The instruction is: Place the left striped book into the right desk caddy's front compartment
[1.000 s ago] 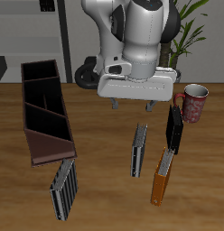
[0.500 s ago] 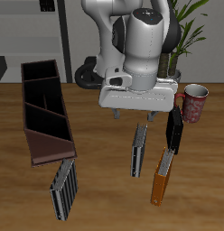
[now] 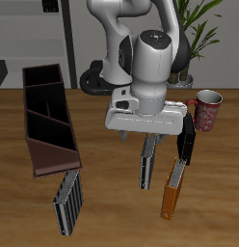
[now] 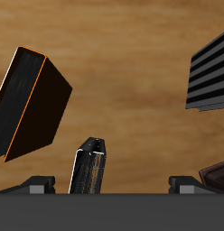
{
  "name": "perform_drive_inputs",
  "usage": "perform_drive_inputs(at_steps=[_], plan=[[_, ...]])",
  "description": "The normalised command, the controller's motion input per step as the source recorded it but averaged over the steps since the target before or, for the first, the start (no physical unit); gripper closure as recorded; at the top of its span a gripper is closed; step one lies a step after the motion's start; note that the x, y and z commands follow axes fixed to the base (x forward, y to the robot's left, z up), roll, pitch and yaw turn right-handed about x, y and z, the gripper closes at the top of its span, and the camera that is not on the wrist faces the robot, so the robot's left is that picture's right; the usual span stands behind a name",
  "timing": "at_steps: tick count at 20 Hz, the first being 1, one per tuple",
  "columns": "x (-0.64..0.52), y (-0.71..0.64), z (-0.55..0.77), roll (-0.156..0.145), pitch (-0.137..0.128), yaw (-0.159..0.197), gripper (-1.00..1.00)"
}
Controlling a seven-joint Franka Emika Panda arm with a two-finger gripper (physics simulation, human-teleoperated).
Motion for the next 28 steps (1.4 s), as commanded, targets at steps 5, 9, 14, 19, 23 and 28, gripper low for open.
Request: perform_drive_inputs(at_steps=[5, 9, 14, 19, 23, 28], plan=[[-0.03, 0.06, -0.14, 0.002, 0.0, -0.013, -1.0], [-0.09, 0.11, -0.11, 0.005, -0.008, -0.02, -1.0], [-0.1, 0.18, -0.12, 0.023, -0.016, 0.012, -1.0], [0.02, 0.0, -0.14, -0.004, 0.013, -0.019, -1.0], [0.03, -0.02, -0.07, -0.008, 0.003, -0.011, -1.0], [0.01, -0.05, -0.16, -0.008, 0.014, -0.011, -1.0]])
